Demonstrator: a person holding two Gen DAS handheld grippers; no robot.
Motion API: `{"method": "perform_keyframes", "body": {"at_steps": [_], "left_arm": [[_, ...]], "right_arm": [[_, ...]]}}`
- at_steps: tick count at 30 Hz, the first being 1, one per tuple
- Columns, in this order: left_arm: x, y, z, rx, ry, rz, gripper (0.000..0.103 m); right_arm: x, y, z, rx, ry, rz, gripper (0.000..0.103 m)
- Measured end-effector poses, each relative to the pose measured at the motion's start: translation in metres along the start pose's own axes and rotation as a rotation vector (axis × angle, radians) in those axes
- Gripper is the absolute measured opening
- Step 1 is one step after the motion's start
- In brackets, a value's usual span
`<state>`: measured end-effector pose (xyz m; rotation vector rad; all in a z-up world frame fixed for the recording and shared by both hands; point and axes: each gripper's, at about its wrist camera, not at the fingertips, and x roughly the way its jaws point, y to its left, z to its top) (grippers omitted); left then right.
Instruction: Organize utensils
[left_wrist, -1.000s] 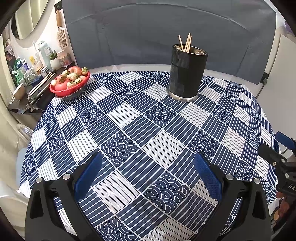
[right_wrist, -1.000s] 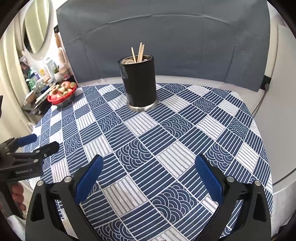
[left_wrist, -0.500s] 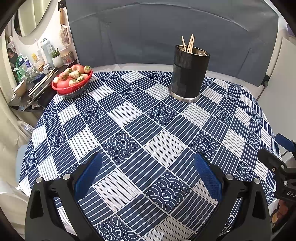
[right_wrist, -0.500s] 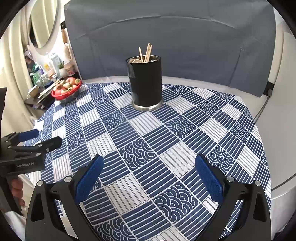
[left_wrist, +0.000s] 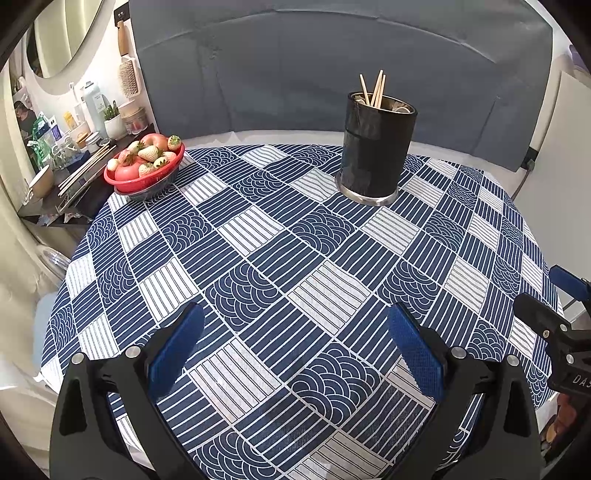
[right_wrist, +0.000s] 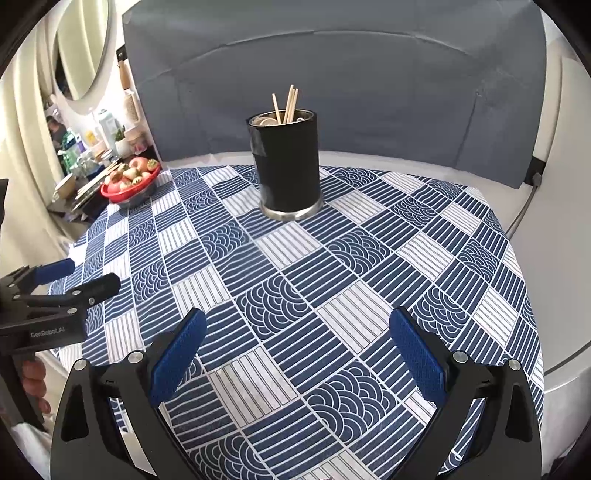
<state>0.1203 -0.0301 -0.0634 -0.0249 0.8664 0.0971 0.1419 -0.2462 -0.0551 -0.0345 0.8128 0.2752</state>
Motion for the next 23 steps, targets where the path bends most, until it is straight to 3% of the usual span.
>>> {"method": "perform_keyframes", "body": {"at_steps": [14, 23], "left_arm": [[0.001, 0.002, 0.0, -0.014, 0.009, -0.001, 0.097], [0.006, -0.001, 0.01, 0.005, -0.001, -0.086, 0.097]], "right_arm": [[0.001, -0.002, 0.001, -0.001, 0.001, 0.002, 0.095], [0.008, -0.01, 0.008, 0.004, 0.002, -0.022, 0.095]]}}
